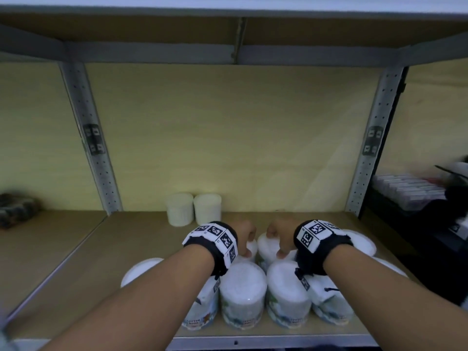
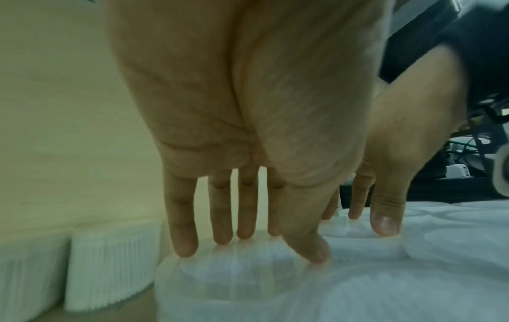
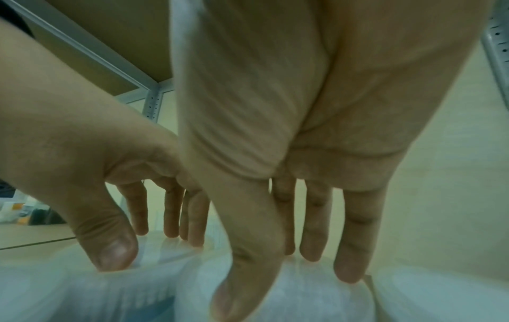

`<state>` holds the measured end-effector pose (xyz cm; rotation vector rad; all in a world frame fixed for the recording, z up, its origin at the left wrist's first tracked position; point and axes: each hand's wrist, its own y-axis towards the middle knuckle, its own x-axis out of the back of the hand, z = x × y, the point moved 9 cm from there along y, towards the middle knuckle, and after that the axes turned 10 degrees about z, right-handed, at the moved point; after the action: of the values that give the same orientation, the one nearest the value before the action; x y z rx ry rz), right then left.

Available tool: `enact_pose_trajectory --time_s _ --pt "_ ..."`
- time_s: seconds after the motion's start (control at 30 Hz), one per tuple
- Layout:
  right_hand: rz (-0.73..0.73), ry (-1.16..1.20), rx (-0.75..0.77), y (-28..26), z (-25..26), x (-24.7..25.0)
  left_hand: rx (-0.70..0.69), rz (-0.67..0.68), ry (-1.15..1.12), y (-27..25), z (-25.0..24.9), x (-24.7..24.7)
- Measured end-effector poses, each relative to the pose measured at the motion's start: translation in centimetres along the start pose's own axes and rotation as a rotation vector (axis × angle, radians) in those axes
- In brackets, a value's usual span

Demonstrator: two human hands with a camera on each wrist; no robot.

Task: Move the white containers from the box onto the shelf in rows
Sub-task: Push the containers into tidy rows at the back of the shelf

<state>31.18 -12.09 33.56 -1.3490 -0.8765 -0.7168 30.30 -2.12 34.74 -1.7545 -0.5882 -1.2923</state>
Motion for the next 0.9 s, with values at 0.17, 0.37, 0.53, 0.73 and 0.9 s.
enact_pose_trajectory --time_s 0.17,0.37,0.53,0.73,0.9 --pt "0.003 0.041 0.013 -0.8 0.2 0.7 0.002 -0.026 -0.094 -0.6 1.3 0.9" --pt "-0.103 0.115 0.073 0.0 1.4 4.1 0.080 -0.056 -0.191 -1.3 6.1 3.0" --pt "-0.167 0.163 0.130 2.1 3.4 6.8 0.155 -0.081 -0.191 -1.6 11.7 4.1" --pt "-0.212 0.151 0.190 6.5 6.6 9.3 0.255 -0.113 -0.228 -1.1 19.0 4.7" --pt "-0.221 0.096 0.229 10.0 10.1 11.0 0.300 -0.134 -0.235 0.5 24.0 5.0"
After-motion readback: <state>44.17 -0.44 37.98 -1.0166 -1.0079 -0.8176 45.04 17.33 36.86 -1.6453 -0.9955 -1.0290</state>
